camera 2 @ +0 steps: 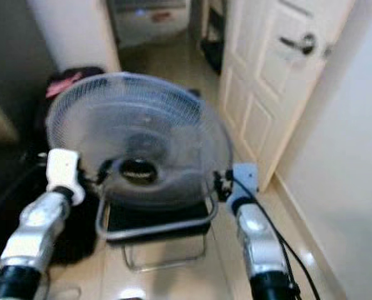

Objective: Clean up the room

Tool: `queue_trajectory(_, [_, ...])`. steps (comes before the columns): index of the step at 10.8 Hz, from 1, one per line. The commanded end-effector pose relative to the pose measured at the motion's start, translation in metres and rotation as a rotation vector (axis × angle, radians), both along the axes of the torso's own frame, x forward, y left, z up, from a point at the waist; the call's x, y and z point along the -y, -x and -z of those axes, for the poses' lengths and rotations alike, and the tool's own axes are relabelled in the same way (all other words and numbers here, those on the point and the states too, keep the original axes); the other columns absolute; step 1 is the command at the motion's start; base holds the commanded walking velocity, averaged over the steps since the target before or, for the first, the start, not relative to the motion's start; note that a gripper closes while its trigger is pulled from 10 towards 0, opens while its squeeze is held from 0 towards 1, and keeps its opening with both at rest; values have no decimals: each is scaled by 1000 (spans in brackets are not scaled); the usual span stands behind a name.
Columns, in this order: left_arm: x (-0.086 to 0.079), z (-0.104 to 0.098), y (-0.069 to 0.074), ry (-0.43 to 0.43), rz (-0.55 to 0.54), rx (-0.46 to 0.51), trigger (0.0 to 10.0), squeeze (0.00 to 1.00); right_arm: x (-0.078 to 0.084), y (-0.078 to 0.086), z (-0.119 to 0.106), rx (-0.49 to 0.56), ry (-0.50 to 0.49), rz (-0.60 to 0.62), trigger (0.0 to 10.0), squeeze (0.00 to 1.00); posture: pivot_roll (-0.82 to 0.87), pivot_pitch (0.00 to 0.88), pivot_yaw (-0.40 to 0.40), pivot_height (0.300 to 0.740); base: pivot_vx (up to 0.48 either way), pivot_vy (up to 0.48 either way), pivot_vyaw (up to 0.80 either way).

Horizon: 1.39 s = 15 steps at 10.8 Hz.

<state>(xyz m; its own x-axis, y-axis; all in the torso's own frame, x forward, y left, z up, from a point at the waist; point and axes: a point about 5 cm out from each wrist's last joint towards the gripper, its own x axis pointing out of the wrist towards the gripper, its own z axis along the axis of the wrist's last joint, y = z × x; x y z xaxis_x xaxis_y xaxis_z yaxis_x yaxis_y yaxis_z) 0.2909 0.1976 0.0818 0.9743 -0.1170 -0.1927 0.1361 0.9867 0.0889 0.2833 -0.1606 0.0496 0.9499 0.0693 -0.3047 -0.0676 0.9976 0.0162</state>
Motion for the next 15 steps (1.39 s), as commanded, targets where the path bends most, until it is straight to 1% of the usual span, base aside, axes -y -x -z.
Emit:
queue_trajectory(1, [17,-2,-4,18,56,4,10000,325,12,0,-2,3,10,40,10000,1000,29,0,58,740,416,0,-800])
queue_trajectory(2, [13,16,24,2,110,-55,10000,310,16,36,8,-10,3,31,10000,1000,-24,0,81,740,0,0,0])
queue_trajectory(3, [12,23,37,-5,131,-82,10000,310,17,52,11,-17,-7,23,10000,1000,-23,0,77,740,0,0,0])
queue_trajectory(4, [11,22,37,4,123,-72,10000,294,16,52,11,-15,-3,7,10000,0,-20,0,70,740,0,0,0])
queue_trajectory(7, [9,20,43,31,108,-72,10000,278,16,54,8,-24,3,-15,10000,0,-14,0,59,740,0,0,0])
queue_trajectory(8, [9,20,44,28,106,-70,10000,271,16,54,8,-26,5,-19,10000,0,-11,0,56,740,-255,0,0])
queue_trajectory(10, [7,19,44,6,101,-64,10000,278,17,54,9,-31,13,-26,10000,0,-8,0,56,740,0,0,0])
queue_trajectory(15, [7,14,39,-5,88,-43,10000,278,17,51,6,-24,30,-28,10000,0,1,0,57,740,0,0,0])
